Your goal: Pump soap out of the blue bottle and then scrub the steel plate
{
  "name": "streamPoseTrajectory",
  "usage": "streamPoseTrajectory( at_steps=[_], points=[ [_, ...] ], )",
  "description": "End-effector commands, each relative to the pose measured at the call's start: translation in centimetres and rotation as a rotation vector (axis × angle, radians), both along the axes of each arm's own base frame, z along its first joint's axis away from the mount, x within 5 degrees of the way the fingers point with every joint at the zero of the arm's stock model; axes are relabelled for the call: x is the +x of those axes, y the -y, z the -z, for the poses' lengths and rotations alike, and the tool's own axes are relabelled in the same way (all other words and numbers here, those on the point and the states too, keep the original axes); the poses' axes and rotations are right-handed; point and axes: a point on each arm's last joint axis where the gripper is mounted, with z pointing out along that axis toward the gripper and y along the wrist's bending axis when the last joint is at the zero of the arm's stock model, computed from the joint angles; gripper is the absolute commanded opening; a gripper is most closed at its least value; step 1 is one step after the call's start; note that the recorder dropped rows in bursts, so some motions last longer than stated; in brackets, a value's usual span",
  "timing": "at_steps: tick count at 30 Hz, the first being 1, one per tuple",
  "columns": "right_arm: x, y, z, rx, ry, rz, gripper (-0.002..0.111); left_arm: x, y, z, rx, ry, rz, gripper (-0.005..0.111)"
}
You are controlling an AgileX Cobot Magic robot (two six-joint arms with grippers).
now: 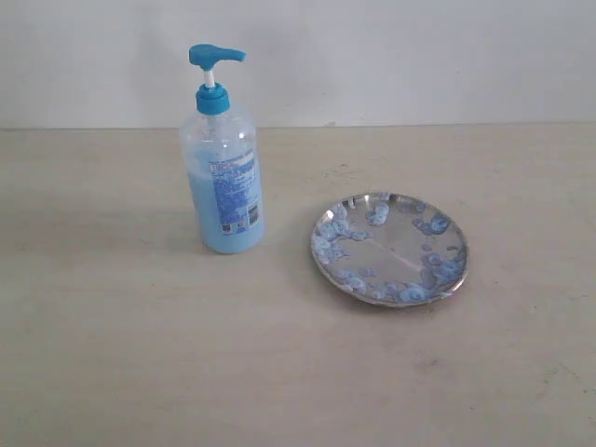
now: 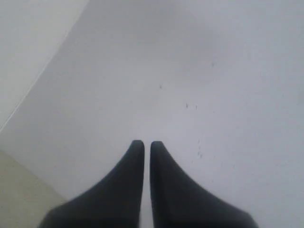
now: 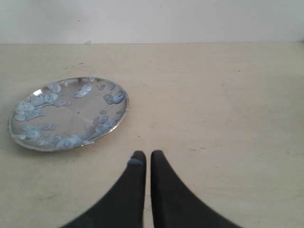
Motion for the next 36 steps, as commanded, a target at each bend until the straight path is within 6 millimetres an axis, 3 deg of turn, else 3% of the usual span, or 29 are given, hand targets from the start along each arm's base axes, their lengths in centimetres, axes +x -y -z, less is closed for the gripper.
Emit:
streamPoseTrajectory(
  at_steps=[1,7,9,11,13,16,18,22,26,31,34,36],
  points=[
    [0.0,0.0,-0.1,-0.003,0.006,-0.003,0.000,-0.6,-0.6,-0.8,-0.157,0.155,-0.016,0.004],
    [0.0,0.0,-0.1,-0.003,0.006,-0.003,0.000,-1.5,-1.4,-2.5,-0.286,0.339,-0.039,0.004],
    [0.0,0.0,-0.1,-0.003,0.006,-0.003,0.000,-0.1,-0.5,-4.5,-0.192,0.194,0.038,0.004],
    [0.0,0.0,-0.1,-0.003,0.006,-0.003,0.000,3.0,0.9,-7.1,0.073,-0.080,0.128,0.004],
    [0.0,0.0,-0.1,-0.003,0.006,-0.003,0.000,7.3,1.6,-8.4,0.245,-0.321,0.193,0.004],
    [0.0,0.0,-0.1,-0.003,0.006,-0.003,0.000,13.6,2.9,-8.5,0.320,-0.366,0.316,0.004],
    [0.0,0.0,-0.1,-0.003,0.006,-0.003,0.000,16.7,4.6,-7.0,0.314,-0.265,0.453,0.004],
    [0.0,0.0,-0.1,-0.003,0.006,-0.003,0.000,19.6,6.7,-2.0,0.292,-0.223,0.599,0.004],
    [0.0,0.0,-0.1,-0.003,0.006,-0.003,0.000,20.4,8.1,3.4,0.409,-0.291,0.670,0.004],
    [0.0,0.0,-0.1,-0.003,0.006,-0.003,0.000,21.5,8.9,8.6,0.515,-0.365,0.751,0.007],
    [0.0,0.0,-0.1,-0.003,0.006,-0.003,0.000,21.7,9.5,11.4,0.604,-0.427,0.825,0.028],
    [0.0,0.0,-0.1,-0.003,0.006,-0.003,0.000,21.5,9.7,12.7,0.605,-0.465,0.870,0.060]
  ],
)
